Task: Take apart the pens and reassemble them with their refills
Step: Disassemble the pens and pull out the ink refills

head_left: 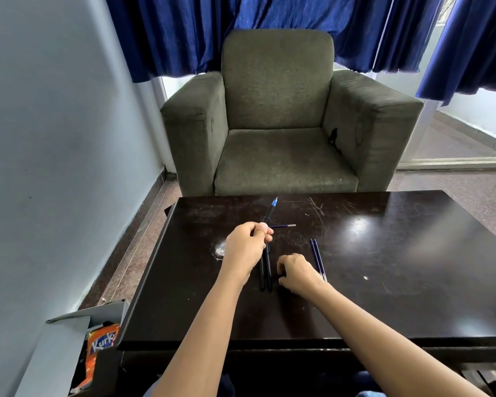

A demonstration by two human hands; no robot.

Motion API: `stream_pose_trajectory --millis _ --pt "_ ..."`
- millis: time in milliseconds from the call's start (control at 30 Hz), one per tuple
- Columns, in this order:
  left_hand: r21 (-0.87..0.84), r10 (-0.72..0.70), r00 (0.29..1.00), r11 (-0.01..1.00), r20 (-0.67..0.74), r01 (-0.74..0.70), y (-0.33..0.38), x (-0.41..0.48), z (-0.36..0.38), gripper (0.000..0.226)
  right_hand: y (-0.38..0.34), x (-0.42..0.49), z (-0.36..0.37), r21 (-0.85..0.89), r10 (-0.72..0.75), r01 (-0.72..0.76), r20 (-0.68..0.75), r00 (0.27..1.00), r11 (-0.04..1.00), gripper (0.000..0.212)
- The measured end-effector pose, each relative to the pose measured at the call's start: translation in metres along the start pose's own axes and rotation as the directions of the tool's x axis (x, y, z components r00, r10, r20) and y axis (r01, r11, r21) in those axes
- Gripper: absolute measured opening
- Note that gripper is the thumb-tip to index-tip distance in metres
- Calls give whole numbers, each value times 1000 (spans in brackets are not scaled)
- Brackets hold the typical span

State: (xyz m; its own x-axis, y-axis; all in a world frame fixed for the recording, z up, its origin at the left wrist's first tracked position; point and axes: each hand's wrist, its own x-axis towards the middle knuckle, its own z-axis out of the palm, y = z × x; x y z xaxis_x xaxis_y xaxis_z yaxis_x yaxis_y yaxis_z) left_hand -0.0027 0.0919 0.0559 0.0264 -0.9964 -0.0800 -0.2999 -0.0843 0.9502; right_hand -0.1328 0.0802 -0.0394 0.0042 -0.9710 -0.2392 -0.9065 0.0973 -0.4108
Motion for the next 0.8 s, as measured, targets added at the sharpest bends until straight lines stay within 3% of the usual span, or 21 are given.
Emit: stream_pose_trajectory --millis 100,167,233,300,333,400,533,800 --pt "-10 -1 1000 1000 6 1 0 0 0 29 -1 7 -17 208 24 -5 -86 996 978 16" --pt "-11 2 1000 1000 11 -1 1 -1 1 29 -4 12 -39 457 103 -5 -191 976 889 18" --pt "-5 8 1000 1000 19 -8 2 -1 1 28 -7 13 -62 740 206 47 -247 947 671 18" --pt "4 12 1000 1000 29 -12 3 -3 2 28 -9 7 -83 929 255 146 -241 937 340 12" --pt "8 12 999 1000 38 -13 3 -3 2 27 -11 2 -91 964 258 193 -236 937 182 10" --pt "14 12 998 1000 62 -13 3 -4 2 27 -13 -8 -104 962 260 273 -264 929 1 11" --pt "36 17 994 999 112 -22 4 -7 4 25 -18 -18 -113 937 253 347 -326 911 -42 10" --pt "66 21 991 997 133 -30 7 -10 3 25 -21 -19 -114 938 204 347 -343 917 20 11"
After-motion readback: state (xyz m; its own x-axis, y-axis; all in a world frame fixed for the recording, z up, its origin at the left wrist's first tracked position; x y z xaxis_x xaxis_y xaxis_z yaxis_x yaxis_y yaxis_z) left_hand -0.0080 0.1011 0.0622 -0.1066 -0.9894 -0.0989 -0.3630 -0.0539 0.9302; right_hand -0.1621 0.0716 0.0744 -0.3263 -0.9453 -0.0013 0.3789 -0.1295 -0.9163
